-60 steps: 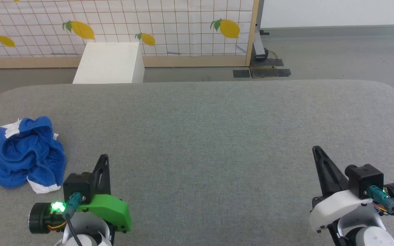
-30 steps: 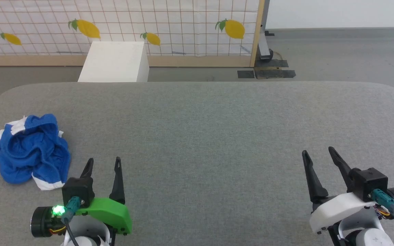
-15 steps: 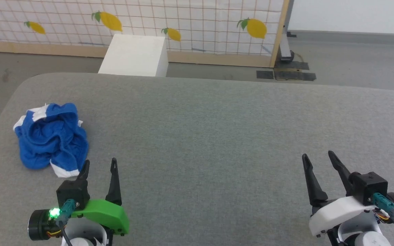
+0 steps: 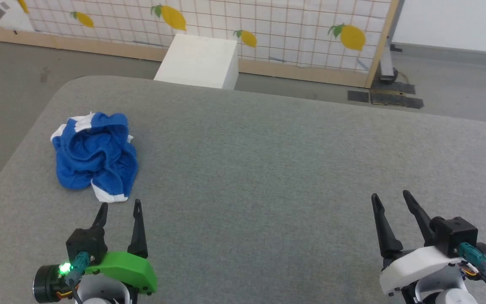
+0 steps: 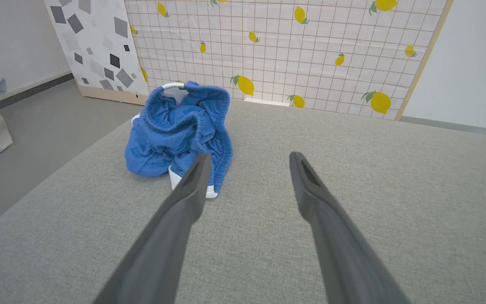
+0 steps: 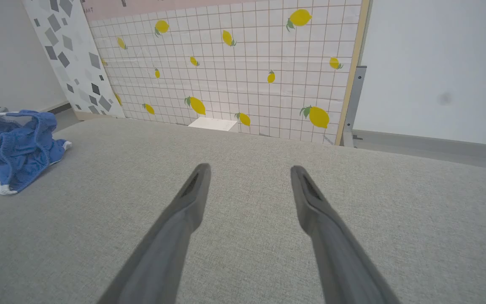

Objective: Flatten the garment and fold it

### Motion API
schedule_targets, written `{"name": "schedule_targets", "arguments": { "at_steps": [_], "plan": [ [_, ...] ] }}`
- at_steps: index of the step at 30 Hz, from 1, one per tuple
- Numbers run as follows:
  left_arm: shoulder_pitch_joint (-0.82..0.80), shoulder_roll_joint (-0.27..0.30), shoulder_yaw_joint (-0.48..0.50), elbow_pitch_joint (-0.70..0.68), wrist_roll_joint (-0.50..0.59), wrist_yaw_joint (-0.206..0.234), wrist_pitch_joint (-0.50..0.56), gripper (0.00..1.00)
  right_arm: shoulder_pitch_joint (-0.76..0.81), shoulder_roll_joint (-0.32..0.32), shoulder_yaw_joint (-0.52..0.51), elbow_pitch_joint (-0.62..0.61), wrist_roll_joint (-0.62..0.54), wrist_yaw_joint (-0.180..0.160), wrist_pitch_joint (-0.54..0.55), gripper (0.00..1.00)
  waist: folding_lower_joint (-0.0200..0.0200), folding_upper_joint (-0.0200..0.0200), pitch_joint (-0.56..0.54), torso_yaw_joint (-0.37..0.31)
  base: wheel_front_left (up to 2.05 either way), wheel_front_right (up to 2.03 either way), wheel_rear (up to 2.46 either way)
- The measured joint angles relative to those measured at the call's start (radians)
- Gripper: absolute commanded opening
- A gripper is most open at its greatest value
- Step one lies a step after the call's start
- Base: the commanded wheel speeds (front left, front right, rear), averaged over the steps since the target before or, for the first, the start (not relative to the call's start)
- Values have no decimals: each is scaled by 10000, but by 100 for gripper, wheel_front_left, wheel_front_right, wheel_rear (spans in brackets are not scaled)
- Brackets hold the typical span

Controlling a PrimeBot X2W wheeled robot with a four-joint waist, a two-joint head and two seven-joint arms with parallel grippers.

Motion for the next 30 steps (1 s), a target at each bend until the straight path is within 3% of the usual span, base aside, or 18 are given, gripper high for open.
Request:
{"name": "schedule_targets", "arguments": {
  "at_steps": [30],
  "plan": [
    [114, 0, 288, 479, -267, -4, -616, 100, 15, 2, 153, 686, 403, 0, -635, 100, 0, 0, 63, 1639, 0, 0, 0]
  ]
}}
